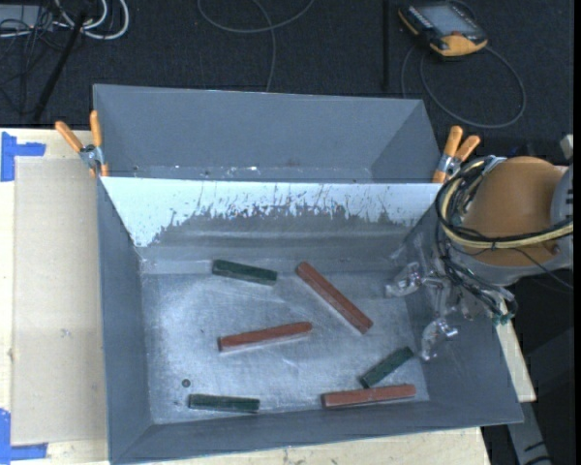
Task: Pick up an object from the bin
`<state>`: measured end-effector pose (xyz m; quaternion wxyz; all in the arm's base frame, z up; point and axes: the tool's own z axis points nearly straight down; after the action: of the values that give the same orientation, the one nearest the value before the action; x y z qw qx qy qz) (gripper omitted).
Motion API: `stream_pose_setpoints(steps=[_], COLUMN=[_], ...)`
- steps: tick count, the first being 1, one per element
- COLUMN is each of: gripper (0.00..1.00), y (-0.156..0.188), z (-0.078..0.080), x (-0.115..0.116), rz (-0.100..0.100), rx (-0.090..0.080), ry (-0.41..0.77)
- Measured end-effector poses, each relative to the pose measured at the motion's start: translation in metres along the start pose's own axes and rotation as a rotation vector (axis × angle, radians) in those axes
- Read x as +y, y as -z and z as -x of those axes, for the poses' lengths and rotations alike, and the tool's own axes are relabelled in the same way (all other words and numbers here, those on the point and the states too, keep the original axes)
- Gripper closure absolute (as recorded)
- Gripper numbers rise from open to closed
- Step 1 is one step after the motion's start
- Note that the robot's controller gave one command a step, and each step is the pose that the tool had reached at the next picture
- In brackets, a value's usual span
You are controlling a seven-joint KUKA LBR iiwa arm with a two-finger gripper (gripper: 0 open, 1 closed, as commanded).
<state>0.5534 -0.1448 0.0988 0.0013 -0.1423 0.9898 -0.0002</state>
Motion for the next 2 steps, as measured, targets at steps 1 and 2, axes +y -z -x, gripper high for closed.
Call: stream_pose_setpoints(steps=[1, 2], gripper=[1.00, 1.00], y=[-0.0247, -0.0247], z=[-0.0460, -0.0459], x=[0.0363, 0.0364], rz=[-0.003, -0.003], rx=[-0.005, -0.005], ry=[0.149, 0.150])
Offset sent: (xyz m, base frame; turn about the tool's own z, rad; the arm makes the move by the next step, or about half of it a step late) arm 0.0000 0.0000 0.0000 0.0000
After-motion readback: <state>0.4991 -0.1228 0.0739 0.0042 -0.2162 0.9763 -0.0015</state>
